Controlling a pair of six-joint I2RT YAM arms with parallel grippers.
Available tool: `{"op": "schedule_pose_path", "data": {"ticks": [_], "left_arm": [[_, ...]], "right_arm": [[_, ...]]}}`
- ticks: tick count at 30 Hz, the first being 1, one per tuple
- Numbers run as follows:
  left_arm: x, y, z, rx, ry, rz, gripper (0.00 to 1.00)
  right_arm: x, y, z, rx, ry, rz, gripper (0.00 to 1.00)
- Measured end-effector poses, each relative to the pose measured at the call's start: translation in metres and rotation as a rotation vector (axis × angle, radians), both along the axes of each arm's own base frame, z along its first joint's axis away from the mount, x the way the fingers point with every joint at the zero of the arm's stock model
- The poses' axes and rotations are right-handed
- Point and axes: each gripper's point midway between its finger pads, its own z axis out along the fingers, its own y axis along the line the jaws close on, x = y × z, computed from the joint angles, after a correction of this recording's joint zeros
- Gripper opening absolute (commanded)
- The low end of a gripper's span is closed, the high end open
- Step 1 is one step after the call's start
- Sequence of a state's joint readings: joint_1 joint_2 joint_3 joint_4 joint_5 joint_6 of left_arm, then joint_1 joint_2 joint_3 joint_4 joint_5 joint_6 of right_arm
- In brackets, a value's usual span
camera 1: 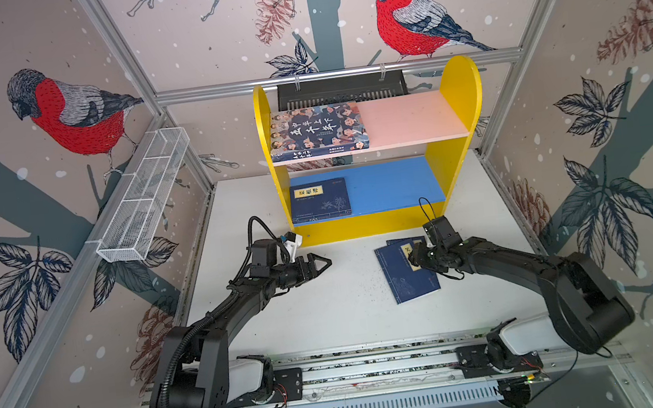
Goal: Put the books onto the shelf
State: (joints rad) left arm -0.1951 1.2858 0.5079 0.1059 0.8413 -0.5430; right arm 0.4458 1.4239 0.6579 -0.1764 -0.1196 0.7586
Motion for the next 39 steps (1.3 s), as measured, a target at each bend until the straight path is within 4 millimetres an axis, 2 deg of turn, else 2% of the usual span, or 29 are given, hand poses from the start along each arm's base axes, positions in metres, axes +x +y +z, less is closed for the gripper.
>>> {"op": "schedule_pose_path", "data": {"ticks": [3,9,20,34,39], "left_arm": [[-0.002,-0.002,-0.003,-0.011,-0.006,-0.014,0.89],[-0.007,-0.001,-0.020,0.002,0.006,-0.028,0.88],[-0.007,-0.002,-0.021,0.012,-0.032,-0.026,0.88],[-0.013,0.008,-0.028,0.053,-0.052,0.021,0.89],[-0.012,0.010,-0.030,0.069,-0.055,0.038,0.90]], "right_arm": [[-0.002,0.016,-0.001,0.002,0.006,0.049,0.55],[-0.006,0.038,-0.002,0.004,-0.010,0.112,0.54],[-0.014,0.070,0.002,0.032,-0.042,0.199,0.53],[-0.033,0.133,0.006,0.134,-0.041,0.351,0.54],[-0.033,0.141,0.006,0.141,-0.043,0.363,0.56]]}}
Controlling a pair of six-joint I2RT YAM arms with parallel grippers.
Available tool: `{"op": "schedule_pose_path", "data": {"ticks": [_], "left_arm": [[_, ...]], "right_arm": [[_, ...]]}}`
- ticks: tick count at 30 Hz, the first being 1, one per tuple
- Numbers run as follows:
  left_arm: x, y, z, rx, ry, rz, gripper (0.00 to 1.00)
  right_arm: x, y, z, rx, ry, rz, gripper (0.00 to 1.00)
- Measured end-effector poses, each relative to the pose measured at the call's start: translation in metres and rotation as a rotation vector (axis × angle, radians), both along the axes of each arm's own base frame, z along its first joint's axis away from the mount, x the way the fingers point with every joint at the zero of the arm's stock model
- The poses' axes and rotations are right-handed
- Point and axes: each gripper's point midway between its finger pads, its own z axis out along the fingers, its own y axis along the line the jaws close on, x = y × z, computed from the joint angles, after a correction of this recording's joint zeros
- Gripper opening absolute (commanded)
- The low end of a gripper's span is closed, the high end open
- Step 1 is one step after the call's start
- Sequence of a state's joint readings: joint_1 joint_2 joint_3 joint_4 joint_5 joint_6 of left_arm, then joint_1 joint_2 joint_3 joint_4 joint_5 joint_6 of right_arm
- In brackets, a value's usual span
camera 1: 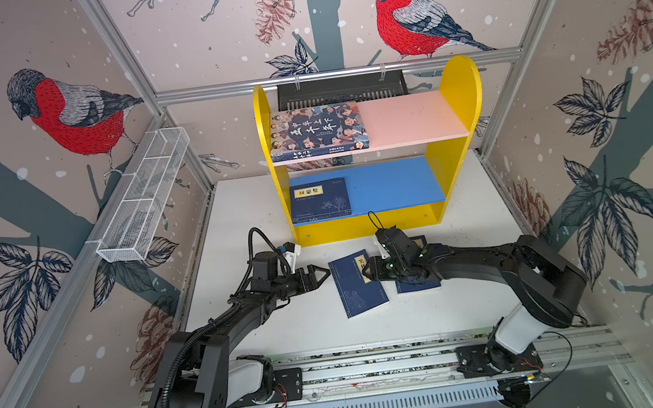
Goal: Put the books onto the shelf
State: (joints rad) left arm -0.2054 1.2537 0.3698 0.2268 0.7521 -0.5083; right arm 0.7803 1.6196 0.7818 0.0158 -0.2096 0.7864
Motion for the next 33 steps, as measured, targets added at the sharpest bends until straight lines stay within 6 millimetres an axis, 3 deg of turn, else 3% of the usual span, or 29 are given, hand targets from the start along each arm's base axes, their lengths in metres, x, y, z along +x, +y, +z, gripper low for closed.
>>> {"op": "schedule_pose_path", "data": {"ticks": [9,23,33], "left_arm": [[0.000,0.002,-0.010,0.016,0.027,0.011,0.91],[-0.007,-0.007,-0.026,-0.040,0.126,-0.026,0.89],[-0.013,-0.025,-0.028,-0.104,0.147,-0.110,0.89]], "right_arm": [[0.007,-0.021,-0.007,0.015,0.013,-0.093,0.56],[0.007,-0.005,-0.012,0.068,0.031,-0.050,0.56],[-0.013,0.021,-0.010,0.200,0.063,0.039,0.55]]}}
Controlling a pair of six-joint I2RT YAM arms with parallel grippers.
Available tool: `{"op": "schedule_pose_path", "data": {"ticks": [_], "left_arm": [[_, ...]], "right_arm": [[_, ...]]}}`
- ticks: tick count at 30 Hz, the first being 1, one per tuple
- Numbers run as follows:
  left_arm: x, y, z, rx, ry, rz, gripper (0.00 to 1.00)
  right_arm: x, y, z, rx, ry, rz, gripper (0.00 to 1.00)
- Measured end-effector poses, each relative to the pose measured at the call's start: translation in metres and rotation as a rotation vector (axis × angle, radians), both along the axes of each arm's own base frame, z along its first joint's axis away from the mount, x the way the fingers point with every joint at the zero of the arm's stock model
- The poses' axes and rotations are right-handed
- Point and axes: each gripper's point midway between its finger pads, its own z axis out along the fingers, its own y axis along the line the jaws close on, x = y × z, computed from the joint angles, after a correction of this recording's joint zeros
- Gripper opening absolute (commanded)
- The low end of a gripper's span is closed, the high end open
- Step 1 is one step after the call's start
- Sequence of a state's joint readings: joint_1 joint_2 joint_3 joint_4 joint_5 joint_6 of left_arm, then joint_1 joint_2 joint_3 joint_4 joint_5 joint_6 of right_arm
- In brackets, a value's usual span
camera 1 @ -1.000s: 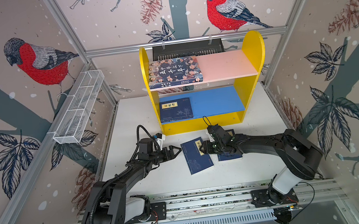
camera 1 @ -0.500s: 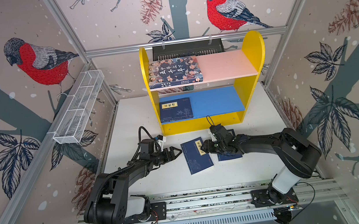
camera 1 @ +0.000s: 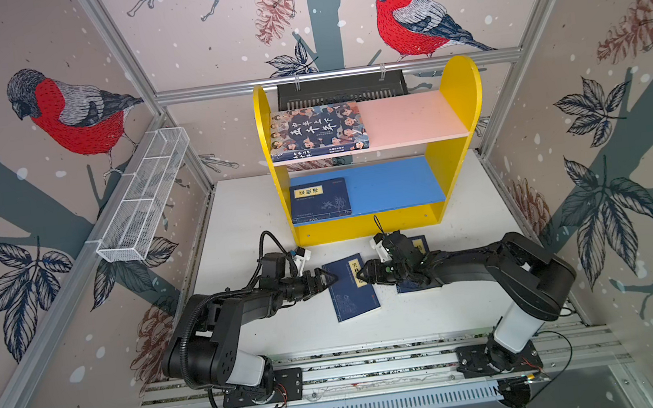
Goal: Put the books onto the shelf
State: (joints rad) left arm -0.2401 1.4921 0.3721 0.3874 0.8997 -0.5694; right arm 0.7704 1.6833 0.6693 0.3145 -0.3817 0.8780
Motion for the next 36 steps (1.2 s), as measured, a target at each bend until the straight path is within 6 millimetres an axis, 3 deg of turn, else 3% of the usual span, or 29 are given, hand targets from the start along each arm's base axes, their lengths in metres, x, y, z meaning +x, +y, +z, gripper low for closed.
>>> {"op": "schedule_pose_path", "data": {"ticks": [8,17,21,27,36], "left_arm": [[0.004,-0.002,0.002,-0.009,-0.001,-0.004,0.89],[0.006,0.005,0.001,0.043,-0.019,0.040,0.89],[0.007,0.006,0.000,0.051,-0.020,0.044,0.89],[0.008,0.010,-0.001,0.081,-0.029,0.056,0.89],[0.007,0.009,-0.002,0.070,-0.034,0.056,0.87]], "right_arm": [[-0.006,0.002,0.001,0.062,0.034,-0.015,0.47],[-0.011,0.002,0.000,0.072,0.078,-0.017,0.21],[-0.011,0.000,0.002,0.084,0.088,-0.034,0.15],[-0.011,0.003,0.017,0.154,0.077,-0.026,0.14],[-0.013,0.007,0.027,0.197,0.071,-0.003,0.26]]}}
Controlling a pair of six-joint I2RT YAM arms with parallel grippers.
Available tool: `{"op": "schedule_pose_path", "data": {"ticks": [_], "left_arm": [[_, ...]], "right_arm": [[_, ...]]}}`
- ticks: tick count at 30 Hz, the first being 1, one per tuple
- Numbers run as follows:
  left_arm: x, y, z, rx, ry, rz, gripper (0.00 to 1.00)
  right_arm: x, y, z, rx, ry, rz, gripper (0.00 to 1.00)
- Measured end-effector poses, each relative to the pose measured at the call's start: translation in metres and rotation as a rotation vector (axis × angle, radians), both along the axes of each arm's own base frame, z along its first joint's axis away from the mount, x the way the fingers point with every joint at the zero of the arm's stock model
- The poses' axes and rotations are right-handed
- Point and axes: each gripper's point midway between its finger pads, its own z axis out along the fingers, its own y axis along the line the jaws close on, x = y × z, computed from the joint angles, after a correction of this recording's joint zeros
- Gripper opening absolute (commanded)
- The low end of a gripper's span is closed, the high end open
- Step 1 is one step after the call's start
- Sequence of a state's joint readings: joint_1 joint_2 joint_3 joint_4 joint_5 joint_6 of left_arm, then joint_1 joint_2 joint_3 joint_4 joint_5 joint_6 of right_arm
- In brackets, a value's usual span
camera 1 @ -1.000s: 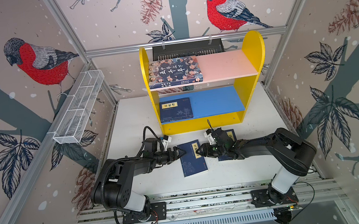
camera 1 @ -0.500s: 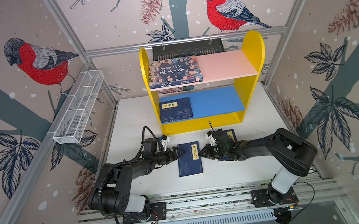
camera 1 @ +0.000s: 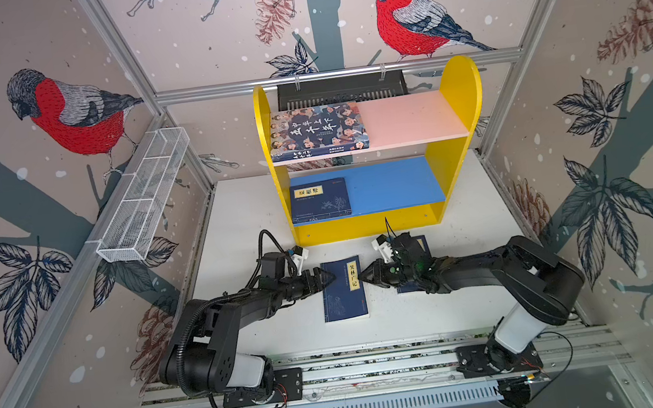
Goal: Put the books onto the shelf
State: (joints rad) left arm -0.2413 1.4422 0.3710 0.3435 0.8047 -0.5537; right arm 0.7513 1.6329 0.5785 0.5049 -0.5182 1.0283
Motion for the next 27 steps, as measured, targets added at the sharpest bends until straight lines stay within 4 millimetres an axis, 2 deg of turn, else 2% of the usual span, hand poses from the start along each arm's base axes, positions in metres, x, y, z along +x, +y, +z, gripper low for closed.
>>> {"op": "schedule_pose_path", "data": {"ticks": [6,11,15,19,27], "left_arm": [[0.000,0.002,0.000,0.009,0.001,0.015,0.87],[0.000,0.002,0.000,0.011,0.003,0.018,0.86],[-0.001,0.003,0.000,0.012,0.011,0.023,0.85],[-0.003,0.004,0.000,0.018,0.017,0.026,0.85],[-0.008,-0.001,-0.001,-0.019,0.024,-0.010,0.83]], "right_arm": [[0.001,-0.001,0.004,-0.026,-0.013,0.003,0.27],[-0.004,-0.006,-0.009,-0.068,0.016,0.009,0.28],[-0.009,-0.013,-0.020,-0.106,0.038,-0.003,0.37],[-0.013,-0.020,-0.028,-0.137,0.058,-0.014,0.42],[-0.019,-0.006,-0.029,-0.085,0.094,0.058,0.46]]}}
